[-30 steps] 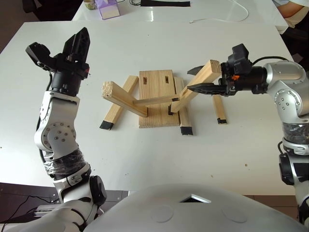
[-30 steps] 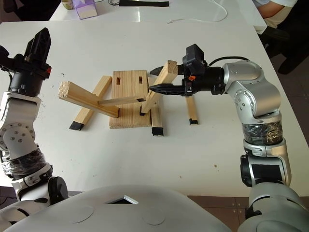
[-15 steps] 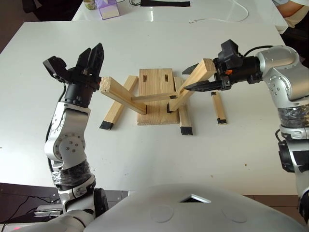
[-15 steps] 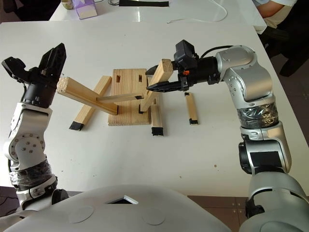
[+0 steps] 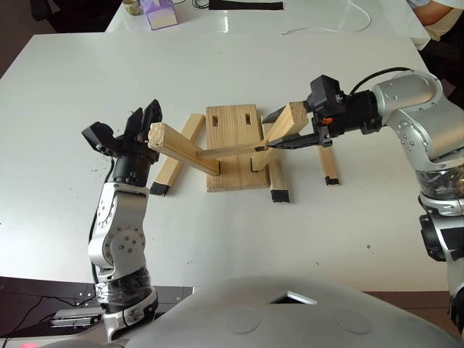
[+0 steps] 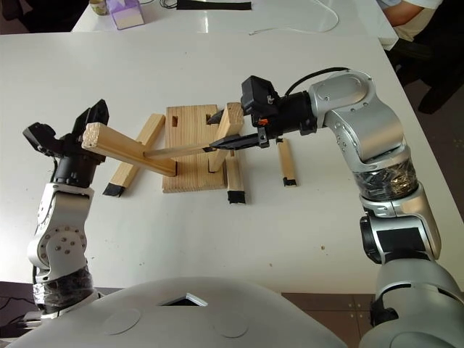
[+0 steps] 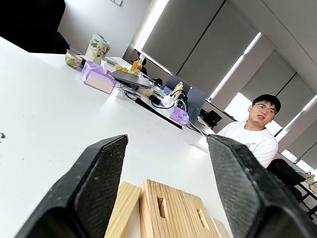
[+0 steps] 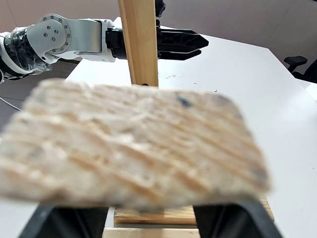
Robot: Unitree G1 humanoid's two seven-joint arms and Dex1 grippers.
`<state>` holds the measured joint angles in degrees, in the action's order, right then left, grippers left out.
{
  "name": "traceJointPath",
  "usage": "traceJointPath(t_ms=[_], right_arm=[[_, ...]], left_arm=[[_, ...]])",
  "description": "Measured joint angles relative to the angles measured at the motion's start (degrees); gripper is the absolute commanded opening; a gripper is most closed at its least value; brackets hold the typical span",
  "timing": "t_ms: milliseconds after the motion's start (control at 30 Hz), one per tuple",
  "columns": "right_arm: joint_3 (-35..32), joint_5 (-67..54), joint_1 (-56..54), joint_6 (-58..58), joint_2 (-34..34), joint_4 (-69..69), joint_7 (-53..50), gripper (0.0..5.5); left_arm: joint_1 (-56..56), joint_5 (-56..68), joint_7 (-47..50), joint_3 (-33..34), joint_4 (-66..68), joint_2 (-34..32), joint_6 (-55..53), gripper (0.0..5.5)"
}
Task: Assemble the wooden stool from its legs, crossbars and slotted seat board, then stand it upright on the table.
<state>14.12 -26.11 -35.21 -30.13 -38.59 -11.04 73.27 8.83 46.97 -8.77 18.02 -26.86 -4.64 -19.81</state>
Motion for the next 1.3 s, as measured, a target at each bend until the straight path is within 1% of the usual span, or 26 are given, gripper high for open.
traceJointPath(t_ms=[200, 367, 500, 633, 767, 833, 900, 933, 1000, 1100, 1200, 1300], right_arm=[[0.4, 1.1, 0.5, 0.4, 0.0, -1.7, -1.9, 2.01], [1.3, 2.0, 1.1, 1.3, 0.0, -4.1, -4.3, 2.01], [1.8, 3.3, 2.0, 3.1, 0.0, -5.3, -5.8, 2.01], [1.8, 3.6, 2.0, 2.1, 0.1, -5.1, -7.0, 2.01], [1.1, 1.9, 1.3, -1.4, 0.2, -3.7, -7.8, 2.01], [1.1, 1.3, 0.5, -2.8, 0.2, -2.7, -7.6, 2.01], [1.0, 1.1, 0.0, -3.5, 0.2, -1.8, -7.4, 2.01], [1.0, 1.0, -0.2, -3.6, 0.2, -1.5, -7.2, 2.01], [1.1, 0.7, -0.7, -3.9, 0.1, -1.1, -6.9, 2.01], [1.6, 0.4, -2.0, -4.0, 0.1, 0.5, -5.3, 2.01], [2.1, 1.0, -2.7, -3.7, 0.1, 1.3, -4.6, 2.01], [2.6, 1.3, -2.9, -3.0, 0.2, 2.0, -4.2, 2.01]], left_arm=[[0.1, -0.9, 1.8, -0.5, -0.1, 1.9, 0.7, 2.96], [-0.8, 0.1, 5.0, -2.0, -1.6, 5.3, 0.7, 2.96], [-2.3, 0.2, 6.5, -2.9, -2.2, 5.4, 0.6, 2.96], [-3.6, 0.2, 8.0, -2.4, -2.5, 4.6, 0.6, 2.96], [-8.4, 3.4, 11.4, 4.1, -4.1, -0.4, 0.4, 2.96], [-13.6, 7.2, 14.6, 9.5, -5.7, -5.9, 0.3, 2.96], [-18.1, 11.5, 17.4, 11.9, -8.4, -10.0, -0.3, 2.96], [-20.6, 14.5, 18.4, 12.0, -10.4, -11.9, -0.8, 2.96], [-23.2, 19.4, 18.9, 9.1, -15.7, -14.6, -2.6, 2.96], [-23.6, 26.3, 19.1, -1.2, -26.1, -17.4, -7.0, 2.96], [-23.5, 27.7, 21.4, -6.4, -28.4, -17.5, -7.4, 2.96], [-21.7, 25.6, 22.5, -11.1, -29.2, -18.1, -9.2, 2.96]])
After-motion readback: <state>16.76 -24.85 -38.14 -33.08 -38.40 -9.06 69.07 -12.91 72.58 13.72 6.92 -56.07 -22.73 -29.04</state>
